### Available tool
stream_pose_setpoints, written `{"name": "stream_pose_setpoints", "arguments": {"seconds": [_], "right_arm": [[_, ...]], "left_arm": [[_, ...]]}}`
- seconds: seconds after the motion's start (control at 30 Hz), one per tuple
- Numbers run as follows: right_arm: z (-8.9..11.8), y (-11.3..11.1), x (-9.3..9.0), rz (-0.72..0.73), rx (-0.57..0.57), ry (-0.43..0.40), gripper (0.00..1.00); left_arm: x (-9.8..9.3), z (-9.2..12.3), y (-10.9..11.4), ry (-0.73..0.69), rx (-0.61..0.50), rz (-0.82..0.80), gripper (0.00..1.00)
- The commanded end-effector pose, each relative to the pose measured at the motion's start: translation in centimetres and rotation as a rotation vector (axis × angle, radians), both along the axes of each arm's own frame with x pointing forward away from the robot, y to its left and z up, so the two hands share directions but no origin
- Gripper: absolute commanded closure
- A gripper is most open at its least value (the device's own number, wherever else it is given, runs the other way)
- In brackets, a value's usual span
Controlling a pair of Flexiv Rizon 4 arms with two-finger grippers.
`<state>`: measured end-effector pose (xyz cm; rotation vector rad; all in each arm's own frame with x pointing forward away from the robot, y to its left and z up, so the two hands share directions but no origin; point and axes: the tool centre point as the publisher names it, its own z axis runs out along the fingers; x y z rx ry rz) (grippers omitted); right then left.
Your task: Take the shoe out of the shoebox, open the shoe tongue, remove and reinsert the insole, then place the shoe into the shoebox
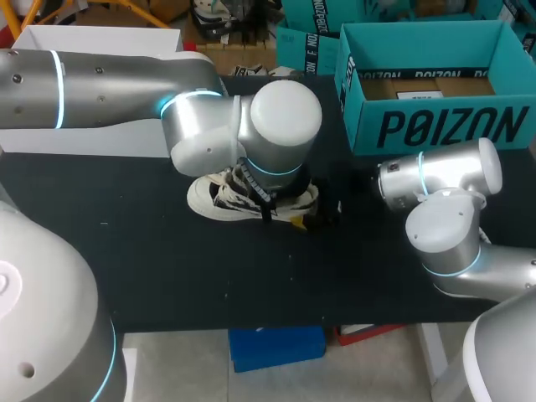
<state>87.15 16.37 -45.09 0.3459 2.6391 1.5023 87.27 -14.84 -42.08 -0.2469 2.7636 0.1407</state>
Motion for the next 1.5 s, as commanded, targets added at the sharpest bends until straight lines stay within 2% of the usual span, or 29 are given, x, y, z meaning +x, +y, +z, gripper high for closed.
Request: {"name": "stream_pose_setpoints", "arguments": {"seconds": [0.03,0.23,0.4,0.53,0.9,1.1,1.5], "right_arm": [[-0.6,0.0,0.0,-0.001,0.000,0.001,1.00],[-0.6,0.0,0.0,-0.001,0.000,0.001,1.00],[-0.6,0.0,0.0,-0.001,0.000,0.001,1.00],[-0.6,0.0,0.0,-0.001,0.000,0.001,1.00],[-0.6,0.0,0.0,-0.001,0.000,0.001,1.00],[-0.6,0.0,0.0,-0.001,0.000,0.001,1.00],[-0.6,0.0,0.0,-0.001,0.000,0.001,1.00]], "left_arm": [[5.8,-13.2,1.2,-0.055,0.024,0.016,0.86],[7.7,-14.4,0.7,-0.082,0.025,0.025,0.90],[8.7,-14.8,0.5,-0.119,0.013,0.044,1.00],[9.4,-15.1,0.3,-0.128,0.007,0.055,1.00],[9.3,-15.2,0.0,-0.159,0.003,0.066,1.00],[8.8,-13.9,0.1,-0.095,-0.046,0.027,1.00],[6.5,-8.7,-0.4,0.011,-0.163,-0.081,1.00]]}}
